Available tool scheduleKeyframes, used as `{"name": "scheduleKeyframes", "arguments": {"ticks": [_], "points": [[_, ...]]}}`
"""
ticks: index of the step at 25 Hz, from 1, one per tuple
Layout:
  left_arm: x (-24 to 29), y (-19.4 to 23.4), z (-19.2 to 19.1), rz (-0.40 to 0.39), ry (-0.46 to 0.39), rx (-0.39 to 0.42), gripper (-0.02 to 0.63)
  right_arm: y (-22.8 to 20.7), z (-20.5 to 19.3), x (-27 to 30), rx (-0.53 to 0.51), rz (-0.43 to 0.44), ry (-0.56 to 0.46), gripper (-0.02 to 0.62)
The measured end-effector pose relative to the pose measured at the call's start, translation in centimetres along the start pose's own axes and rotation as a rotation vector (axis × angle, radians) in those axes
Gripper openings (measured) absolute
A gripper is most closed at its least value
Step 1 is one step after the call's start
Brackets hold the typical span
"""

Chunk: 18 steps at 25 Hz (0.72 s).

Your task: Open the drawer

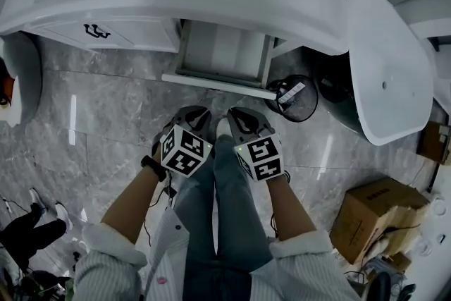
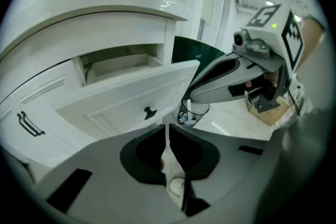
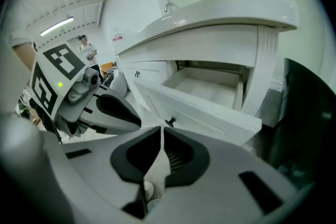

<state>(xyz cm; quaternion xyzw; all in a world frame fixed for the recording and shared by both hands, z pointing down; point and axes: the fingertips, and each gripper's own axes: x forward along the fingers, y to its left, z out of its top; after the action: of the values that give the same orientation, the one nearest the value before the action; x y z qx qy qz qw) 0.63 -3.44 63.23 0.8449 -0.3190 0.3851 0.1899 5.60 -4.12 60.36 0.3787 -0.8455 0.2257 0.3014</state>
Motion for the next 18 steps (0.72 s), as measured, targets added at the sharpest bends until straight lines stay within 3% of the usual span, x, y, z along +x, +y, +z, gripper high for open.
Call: {"name": "scheduleKeyframes", "arguments": {"ticks": [4,18], "points": [[-2.4,-0.8,3.1,-0.014,-0.075,-0.070,0.031,0.1,2.2,-2.9,0.026,-0.021,-0.050,0.028],[-13.1,-0.7,15.7,0.020,-0.312,-0.237,0.026,1.3,12.9,-11.9,-0.052,-0.026,-0.175,0.017]]}}
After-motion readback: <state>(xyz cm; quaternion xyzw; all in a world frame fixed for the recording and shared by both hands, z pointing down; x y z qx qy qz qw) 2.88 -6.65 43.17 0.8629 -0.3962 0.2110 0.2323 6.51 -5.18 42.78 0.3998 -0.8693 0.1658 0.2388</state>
